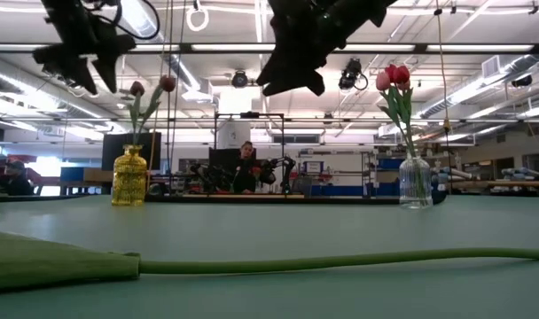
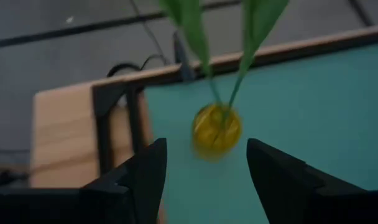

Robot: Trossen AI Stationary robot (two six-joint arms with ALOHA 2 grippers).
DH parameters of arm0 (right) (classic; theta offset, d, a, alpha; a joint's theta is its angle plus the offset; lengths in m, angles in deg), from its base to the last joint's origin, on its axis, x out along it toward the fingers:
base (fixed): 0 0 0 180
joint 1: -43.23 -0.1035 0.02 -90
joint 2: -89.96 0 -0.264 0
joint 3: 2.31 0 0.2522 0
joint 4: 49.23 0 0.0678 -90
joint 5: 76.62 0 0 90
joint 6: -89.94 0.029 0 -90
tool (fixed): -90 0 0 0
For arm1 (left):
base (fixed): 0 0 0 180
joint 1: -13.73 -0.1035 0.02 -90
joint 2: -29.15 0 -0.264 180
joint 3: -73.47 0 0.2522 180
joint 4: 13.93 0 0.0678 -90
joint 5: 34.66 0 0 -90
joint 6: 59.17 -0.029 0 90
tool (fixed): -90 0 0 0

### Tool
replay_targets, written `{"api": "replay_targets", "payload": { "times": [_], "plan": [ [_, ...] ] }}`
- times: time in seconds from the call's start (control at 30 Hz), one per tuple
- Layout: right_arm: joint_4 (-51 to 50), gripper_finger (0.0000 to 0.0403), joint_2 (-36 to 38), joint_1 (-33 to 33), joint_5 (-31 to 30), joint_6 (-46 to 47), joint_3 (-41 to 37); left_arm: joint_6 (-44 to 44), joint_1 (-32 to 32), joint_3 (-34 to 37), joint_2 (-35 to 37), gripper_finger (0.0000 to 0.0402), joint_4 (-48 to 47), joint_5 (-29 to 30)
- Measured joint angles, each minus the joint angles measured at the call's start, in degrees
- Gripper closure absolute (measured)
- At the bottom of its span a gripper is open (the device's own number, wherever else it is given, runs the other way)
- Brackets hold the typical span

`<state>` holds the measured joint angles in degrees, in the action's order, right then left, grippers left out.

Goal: Sort flowers into vase by color
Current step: Put the left white flower into the yellow vase

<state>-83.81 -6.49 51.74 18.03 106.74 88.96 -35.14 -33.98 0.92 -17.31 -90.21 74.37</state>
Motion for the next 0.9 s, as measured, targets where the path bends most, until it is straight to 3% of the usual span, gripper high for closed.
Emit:
{"api": "replay_targets", "payload": {
  "times": [0.17,0.4,0.63,0.77,0.9],
  "plan": [
    [0.9,0.0263,0.0,-2.8,-0.2,-1.4,0.0,2.0,1.2,-6.1,0.0,0.018,-11.5,-1.5],
    [0.7,0.0263,0.0,-6.6,-0.8,0.6,0.0,13.9,7.4,-3.1,0.5,0.0194,-17.8,-15.0],
    [-4.1,0.0263,0.0,-10.8,-7.5,6.5,0.0,38.0,26.1,10.0,0.4,0.0203,-16.8,-19.8],
    [-7.7,0.0263,0.0,-13.3,-11.1,8.9,0.0,53.2,39.8,15.8,0.3,0.0203,-7.3,-22.2],
    [-8.8,0.0263,0.0,-15.7,-14.7,9.0,0.0,66.8,51.5,19.4,-1.0,0.0203,4.2,-18.0]
  ]
}}
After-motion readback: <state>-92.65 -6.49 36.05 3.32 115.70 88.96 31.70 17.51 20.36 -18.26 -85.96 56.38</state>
